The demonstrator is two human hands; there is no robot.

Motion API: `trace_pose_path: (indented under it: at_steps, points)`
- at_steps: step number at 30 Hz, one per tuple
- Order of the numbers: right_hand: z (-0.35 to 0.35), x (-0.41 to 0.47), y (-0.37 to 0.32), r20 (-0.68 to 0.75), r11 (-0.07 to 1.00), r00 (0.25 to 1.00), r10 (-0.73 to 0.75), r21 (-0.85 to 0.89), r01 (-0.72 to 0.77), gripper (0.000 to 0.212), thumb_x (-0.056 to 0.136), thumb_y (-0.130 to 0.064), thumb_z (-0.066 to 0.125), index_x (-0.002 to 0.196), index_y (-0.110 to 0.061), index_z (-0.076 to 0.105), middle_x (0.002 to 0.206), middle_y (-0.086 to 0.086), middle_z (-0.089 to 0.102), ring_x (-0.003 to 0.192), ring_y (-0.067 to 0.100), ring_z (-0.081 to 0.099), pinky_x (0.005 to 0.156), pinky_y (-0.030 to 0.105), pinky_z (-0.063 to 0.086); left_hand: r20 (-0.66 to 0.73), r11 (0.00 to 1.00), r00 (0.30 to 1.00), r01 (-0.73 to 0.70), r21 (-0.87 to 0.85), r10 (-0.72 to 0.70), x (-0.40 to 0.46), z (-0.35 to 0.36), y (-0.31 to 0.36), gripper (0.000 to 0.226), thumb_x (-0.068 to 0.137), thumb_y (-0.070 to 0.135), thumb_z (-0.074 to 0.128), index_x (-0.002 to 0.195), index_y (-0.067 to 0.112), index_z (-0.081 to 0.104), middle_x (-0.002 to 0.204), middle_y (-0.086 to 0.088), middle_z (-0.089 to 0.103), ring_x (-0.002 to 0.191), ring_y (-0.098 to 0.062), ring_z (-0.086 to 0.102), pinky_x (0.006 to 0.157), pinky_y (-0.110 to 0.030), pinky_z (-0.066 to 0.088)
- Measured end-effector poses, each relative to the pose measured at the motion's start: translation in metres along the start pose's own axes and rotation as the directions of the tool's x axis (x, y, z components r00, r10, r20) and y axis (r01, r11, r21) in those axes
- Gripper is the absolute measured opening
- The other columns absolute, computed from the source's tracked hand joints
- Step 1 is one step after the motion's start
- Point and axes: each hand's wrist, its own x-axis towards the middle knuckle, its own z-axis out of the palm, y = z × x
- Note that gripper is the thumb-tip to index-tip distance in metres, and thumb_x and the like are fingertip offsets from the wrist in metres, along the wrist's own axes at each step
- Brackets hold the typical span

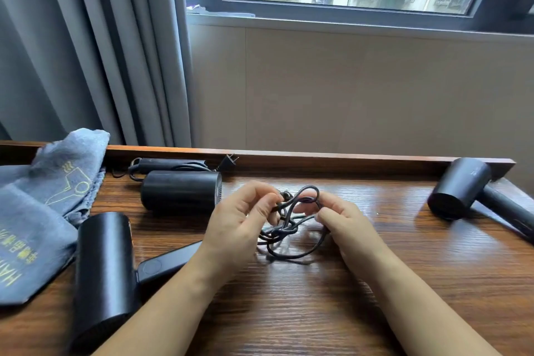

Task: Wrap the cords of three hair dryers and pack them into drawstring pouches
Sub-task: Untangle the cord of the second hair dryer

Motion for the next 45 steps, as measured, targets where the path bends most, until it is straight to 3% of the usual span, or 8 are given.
trace_pose_path:
  at_steps: [6,11,14,18,26,32,39,45]
  points:
    - [0.001,0.001,0.007,-0.182,0.91,0.94,-0.288,-0.358,0.21,0.018,0.094,-0.031,0.064,0.107,-0.041,0.071,0.112,-0.01,0.059,0.107,0.003,0.058,0.082,0.015,0.047,0.046,0.995,0.999,0.007,0.098,-0.011,0.0,0.0,-0.004,0.025,0.086,0.034,0.067,0.111,0.033,0.065,0.093,0.009,0.068,0.089,-0.006,0.064,0.086,-0.019,0.049]
    - [0.0,-0.006,-0.001,-0.377,0.869,0.806,-0.457,-0.38,0.315,0.014,0.096,-0.025,0.062,0.098,-0.026,0.075,0.09,-0.007,0.066,0.08,0.008,0.063,0.07,0.018,0.047,0.037,0.921,0.98,-0.195,0.337,0.194,-0.002,0.006,-0.007,0.052,0.085,0.024,0.071,0.132,0.025,0.051,0.12,0.006,0.051,0.116,-0.016,0.053,0.1,-0.023,0.044]
    - [0.0,-0.007,-0.003,-0.432,0.95,0.849,-0.304,-0.207,0.234,0.021,0.102,-0.023,0.054,0.085,-0.02,0.066,0.077,0.002,0.07,0.063,0.016,0.063,0.065,0.036,0.054,0.045,0.852,0.941,-0.324,0.411,0.336,-0.002,0.004,-0.007,0.033,0.088,0.03,0.069,0.117,0.018,0.062,0.111,0.003,0.057,0.106,-0.016,0.056,0.092,-0.03,0.047]
    - [0.0,-0.005,-0.01,-0.424,0.964,0.899,-0.111,0.174,0.201,0.024,0.107,-0.02,0.039,0.088,-0.013,0.051,0.074,0.013,0.069,0.05,0.02,0.059,0.048,0.032,0.052,0.381,0.769,0.911,-0.354,0.533,0.155,-0.003,0.007,-0.015,0.037,0.093,0.046,0.058,0.121,0.023,0.065,0.114,0.01,0.061,0.11,-0.006,0.052,0.096,-0.026,0.041]
    - [-0.011,0.001,-0.02,-0.255,0.675,0.94,0.227,0.737,0.037,0.028,0.107,-0.022,0.034,0.089,-0.015,0.054,0.054,-0.001,0.046,0.029,0.003,0.025,0.029,0.012,0.016,0.391,0.769,0.914,-0.323,0.551,0.104,-0.001,0.006,-0.021,0.019,0.091,0.023,0.061,0.106,0.029,0.072,0.101,0.009,0.064,0.097,-0.005,0.052,0.085,-0.013,0.036]
    - [-0.007,-0.001,-0.022,-0.242,0.778,0.957,0.161,0.627,0.028,0.024,0.106,-0.017,0.035,0.088,-0.016,0.052,0.056,0.004,0.053,0.033,0.008,0.032,0.031,0.015,0.022,0.42,0.688,0.905,-0.35,0.635,0.072,-0.003,0.006,-0.024,0.026,0.086,0.027,0.059,0.104,0.041,0.072,0.088,0.015,0.055,0.089,-0.002,0.047,0.086,-0.035,0.035]
    - [-0.002,-0.015,-0.032,0.235,0.753,0.971,0.036,0.633,-0.181,0.022,0.097,-0.025,0.042,0.087,-0.011,0.056,0.07,0.016,0.063,0.045,0.02,0.058,0.042,0.023,0.049,0.353,0.599,0.931,-0.338,0.726,0.096,-0.003,0.01,-0.026,0.023,0.074,0.028,0.052,0.079,0.034,0.074,0.076,0.012,0.049,0.078,-0.013,0.055,0.069,-0.031,0.015]
    - [-0.029,-0.002,-0.028,-0.133,0.486,0.982,0.131,0.873,0.053,0.019,0.085,-0.039,0.058,0.09,-0.022,0.066,0.052,-0.008,0.042,0.034,0.003,0.032,0.035,0.012,0.026,0.274,0.659,0.961,-0.225,0.718,0.029,-0.001,0.006,-0.026,0.029,0.082,0.022,0.055,0.094,0.036,0.078,0.086,0.016,0.049,0.089,-0.01,0.049,0.086,-0.037,0.034]
